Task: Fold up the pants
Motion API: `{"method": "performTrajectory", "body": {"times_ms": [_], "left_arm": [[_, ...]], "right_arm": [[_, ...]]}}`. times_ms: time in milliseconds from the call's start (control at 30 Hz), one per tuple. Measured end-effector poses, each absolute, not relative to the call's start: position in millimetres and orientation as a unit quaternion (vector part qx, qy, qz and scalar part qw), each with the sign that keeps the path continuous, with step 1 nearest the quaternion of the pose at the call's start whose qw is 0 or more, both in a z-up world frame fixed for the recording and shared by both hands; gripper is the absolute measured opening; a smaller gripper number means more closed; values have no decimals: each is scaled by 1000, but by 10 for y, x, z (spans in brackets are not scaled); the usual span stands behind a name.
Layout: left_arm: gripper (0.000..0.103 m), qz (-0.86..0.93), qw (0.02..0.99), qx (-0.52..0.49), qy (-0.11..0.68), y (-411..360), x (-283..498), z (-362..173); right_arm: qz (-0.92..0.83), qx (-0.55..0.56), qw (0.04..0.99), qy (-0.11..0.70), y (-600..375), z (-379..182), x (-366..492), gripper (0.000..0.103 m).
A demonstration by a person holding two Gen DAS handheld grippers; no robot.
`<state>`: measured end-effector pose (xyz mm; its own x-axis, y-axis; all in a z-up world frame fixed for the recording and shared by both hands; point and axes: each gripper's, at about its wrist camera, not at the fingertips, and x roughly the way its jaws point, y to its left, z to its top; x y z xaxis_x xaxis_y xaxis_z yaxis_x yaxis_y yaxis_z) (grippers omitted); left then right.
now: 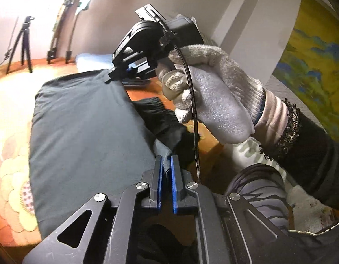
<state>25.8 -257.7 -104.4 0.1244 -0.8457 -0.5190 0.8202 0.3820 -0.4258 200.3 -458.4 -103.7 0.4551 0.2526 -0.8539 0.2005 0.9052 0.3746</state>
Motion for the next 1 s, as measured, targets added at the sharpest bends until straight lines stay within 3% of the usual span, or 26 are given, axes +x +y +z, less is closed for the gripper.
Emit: {"method": "performTrajectory", "body": {"times_ms": [1000], "left_arm": [[5,-612,702,13,365,-3295,148,-1115]], "right_arm": [[-52,206,824,525,-5438,-1105,1658,4]]}}
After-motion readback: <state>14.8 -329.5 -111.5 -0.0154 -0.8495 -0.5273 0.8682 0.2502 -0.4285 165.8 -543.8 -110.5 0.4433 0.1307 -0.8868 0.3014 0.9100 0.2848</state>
